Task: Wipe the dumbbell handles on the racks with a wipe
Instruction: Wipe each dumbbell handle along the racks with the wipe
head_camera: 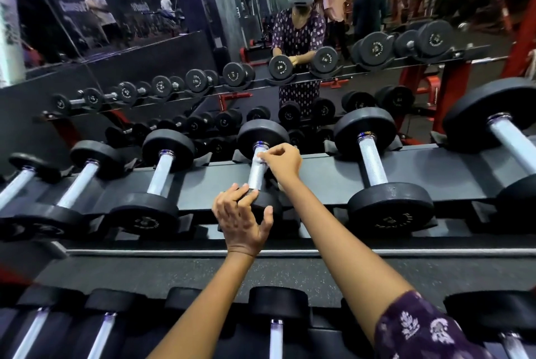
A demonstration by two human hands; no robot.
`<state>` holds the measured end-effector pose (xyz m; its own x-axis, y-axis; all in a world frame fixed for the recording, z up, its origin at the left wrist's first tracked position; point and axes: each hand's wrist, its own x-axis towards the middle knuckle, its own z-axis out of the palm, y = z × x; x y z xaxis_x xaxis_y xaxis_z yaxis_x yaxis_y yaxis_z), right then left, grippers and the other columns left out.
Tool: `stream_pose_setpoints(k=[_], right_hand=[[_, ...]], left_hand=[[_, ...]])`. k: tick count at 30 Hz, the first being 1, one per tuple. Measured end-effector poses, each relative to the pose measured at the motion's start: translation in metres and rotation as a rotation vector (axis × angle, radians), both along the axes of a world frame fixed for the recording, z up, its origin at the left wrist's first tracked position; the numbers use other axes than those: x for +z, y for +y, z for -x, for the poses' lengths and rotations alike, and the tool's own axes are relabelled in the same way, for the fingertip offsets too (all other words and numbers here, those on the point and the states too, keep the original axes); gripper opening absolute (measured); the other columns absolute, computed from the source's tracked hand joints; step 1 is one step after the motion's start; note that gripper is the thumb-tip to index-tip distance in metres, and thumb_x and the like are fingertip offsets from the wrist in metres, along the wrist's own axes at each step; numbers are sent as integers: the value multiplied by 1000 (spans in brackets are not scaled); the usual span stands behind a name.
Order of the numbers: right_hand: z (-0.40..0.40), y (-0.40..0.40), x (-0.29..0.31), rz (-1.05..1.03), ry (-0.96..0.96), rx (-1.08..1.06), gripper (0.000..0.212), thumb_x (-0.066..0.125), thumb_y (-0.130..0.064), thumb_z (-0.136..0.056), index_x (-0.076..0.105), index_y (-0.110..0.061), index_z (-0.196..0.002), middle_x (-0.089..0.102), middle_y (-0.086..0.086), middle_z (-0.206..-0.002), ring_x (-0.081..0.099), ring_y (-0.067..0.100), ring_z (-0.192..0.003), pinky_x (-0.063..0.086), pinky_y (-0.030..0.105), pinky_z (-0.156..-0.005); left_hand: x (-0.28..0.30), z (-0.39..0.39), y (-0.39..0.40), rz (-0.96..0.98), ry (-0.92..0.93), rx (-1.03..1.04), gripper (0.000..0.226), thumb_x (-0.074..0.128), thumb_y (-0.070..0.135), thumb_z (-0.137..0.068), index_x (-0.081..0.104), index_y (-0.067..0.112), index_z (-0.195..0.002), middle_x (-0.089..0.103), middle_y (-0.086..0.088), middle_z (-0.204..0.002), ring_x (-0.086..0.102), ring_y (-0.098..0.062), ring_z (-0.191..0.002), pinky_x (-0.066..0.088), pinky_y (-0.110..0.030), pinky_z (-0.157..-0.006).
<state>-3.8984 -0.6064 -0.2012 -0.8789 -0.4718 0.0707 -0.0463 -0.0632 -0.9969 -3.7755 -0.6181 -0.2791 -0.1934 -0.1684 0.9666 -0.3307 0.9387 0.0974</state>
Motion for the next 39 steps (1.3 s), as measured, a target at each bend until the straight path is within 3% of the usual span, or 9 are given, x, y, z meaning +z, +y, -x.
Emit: stream_pose_setpoints(k=[4, 8, 11, 15, 19, 21, 27, 33, 39], right_hand=[[-4, 0, -2, 9, -214, 10, 19, 77, -12, -70, 61, -1, -66, 46, -1, -74, 58, 18, -64, 37, 19, -49], [-2, -9, 13, 30, -475, 91, 31, 63, -9, -83, 54, -2, -111, 53, 6, -83, 51, 22, -70, 44, 27, -60], [3, -2, 25, 3, -631, 331, 16, 42, -9, -96, 51, -4, -108, 54, 13, -83, 55, 26, -71, 50, 30, -53], [28, 8, 25, 26, -650, 360, 39, 31, -15, -101, 44, 11, -128, 52, 25, -125, 46, 36, -125, 40, 38, -96], [27, -4, 28, 16, -737, 414, 28, 31, -13, -100, 53, 5, -99, 57, 22, -103, 42, 34, -130, 40, 42, -89], [21, -6, 24, 17, -759, 469, 26, 30, -9, -99, 50, 1, -86, 57, 22, -116, 39, 32, -133, 39, 40, -95], [30, -2, 24, -20, -666, 487, 28, 31, -13, -100, 48, 1, -81, 56, 18, -92, 53, 34, -107, 35, 42, -103], [19, -7, 15, 22, -686, 493, 26, 35, -14, -97, 48, -4, -77, 53, 14, -80, 54, 27, -73, 43, 35, -86], [29, -4, 18, 33, -678, 487, 30, 31, -13, -100, 50, 0, -81, 54, 18, -85, 56, 31, -91, 43, 39, -86]], left_hand=[[-1, 1, -1, -8, 4, 2, 40, 32, 50, -98, 46, 14, -106, 45, -5, -112, 47, -29, -107, 35, -48, -90], [-1, 2, -2, -7, 18, 5, 40, 32, 50, -98, 46, 15, -106, 45, -4, -112, 47, -28, -107, 35, -47, -90], [-1, 0, -2, -4, 6, 4, 40, 32, 50, -98, 46, 14, -107, 45, -4, -112, 47, -28, -108, 35, -47, -90], [-1, 1, -1, 4, 8, 2, 40, 30, 51, -98, 46, 14, -106, 44, -4, -112, 46, -27, -107, 35, -46, -91], [0, 1, -1, -6, 13, 6, 40, 30, 51, -98, 46, 14, -106, 44, -4, -112, 46, -27, -106, 35, -45, -90], [0, 1, -1, -9, 20, 2, 40, 30, 51, -98, 46, 15, -105, 44, -4, -112, 46, -27, -106, 35, -46, -90], [-1, 2, -1, 16, 23, 11, 39, 30, 50, -98, 46, 15, -106, 45, -4, -111, 47, -27, -106, 35, -44, -91], [-1, 3, -2, 21, 42, 5, 39, 30, 50, -99, 47, 15, -105, 45, -3, -110, 47, -26, -105, 35, -44, -91], [0, 4, -4, 14, 51, 2, 39, 29, 51, -99, 46, 16, -105, 45, -3, -110, 48, -26, -105, 36, -45, -91]])
